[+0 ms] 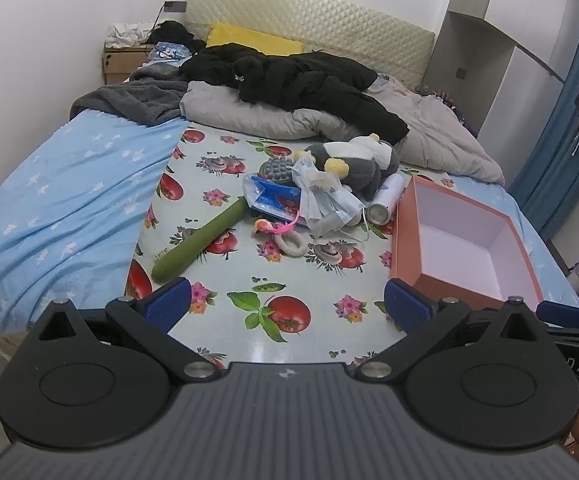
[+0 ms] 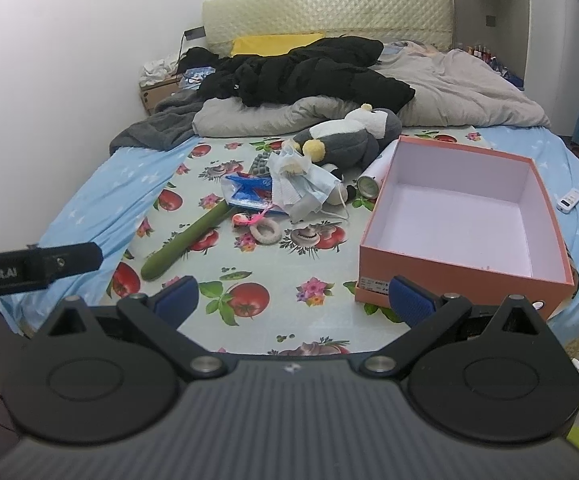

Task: Organize soft objects

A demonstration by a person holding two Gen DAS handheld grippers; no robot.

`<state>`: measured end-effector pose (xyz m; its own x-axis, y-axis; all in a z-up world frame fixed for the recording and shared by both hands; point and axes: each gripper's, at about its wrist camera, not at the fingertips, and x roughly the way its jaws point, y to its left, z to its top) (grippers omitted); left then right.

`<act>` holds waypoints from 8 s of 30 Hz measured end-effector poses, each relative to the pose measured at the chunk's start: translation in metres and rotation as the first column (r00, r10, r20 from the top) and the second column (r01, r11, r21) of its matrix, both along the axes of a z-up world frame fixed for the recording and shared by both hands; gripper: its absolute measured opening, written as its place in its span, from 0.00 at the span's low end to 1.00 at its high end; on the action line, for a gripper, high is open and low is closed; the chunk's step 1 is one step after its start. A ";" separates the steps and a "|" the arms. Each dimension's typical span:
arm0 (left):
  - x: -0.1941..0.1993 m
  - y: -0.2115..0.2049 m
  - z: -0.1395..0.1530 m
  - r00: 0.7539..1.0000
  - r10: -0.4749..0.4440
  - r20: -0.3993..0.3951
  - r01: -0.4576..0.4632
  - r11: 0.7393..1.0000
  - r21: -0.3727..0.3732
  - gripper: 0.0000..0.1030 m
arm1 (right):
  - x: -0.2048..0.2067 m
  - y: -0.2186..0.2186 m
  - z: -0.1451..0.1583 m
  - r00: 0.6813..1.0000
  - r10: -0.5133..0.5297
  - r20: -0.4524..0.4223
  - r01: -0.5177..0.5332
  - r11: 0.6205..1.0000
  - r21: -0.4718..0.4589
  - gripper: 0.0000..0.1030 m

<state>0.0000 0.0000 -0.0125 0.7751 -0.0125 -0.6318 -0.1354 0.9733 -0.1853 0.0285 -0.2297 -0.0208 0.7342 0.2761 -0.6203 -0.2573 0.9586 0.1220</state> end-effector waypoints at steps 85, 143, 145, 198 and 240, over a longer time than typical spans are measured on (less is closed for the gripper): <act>0.252 0.065 -0.138 0.982 -0.010 -0.187 -0.020 0.987 -0.157 0.81 | 0.190 0.078 -0.118 0.972 0.154 -0.178 -0.155 0.988 0.009 0.70; 0.213 0.046 -0.206 0.946 -0.078 -0.313 0.041 0.991 -0.124 0.38 | 0.185 0.074 -0.178 0.933 0.155 -0.326 -0.175 0.984 -0.033 0.13; 0.211 0.047 -0.207 0.946 -0.077 -0.315 0.042 0.992 -0.117 0.38 | 0.182 0.072 -0.180 0.931 0.153 -0.332 -0.175 0.984 -0.035 0.17; 0.160 0.019 -0.089 0.989 -0.121 -0.082 0.114 0.989 -0.092 0.38 | 0.138 0.054 -0.085 0.991 0.117 -0.065 -0.120 0.992 -0.046 0.17; 0.334 -0.214 -0.129 0.865 -0.472 -0.172 0.460 0.882 -0.105 0.38 | 0.212 -0.146 -0.086 0.961 -0.262 -0.086 0.263 0.965 -0.001 0.17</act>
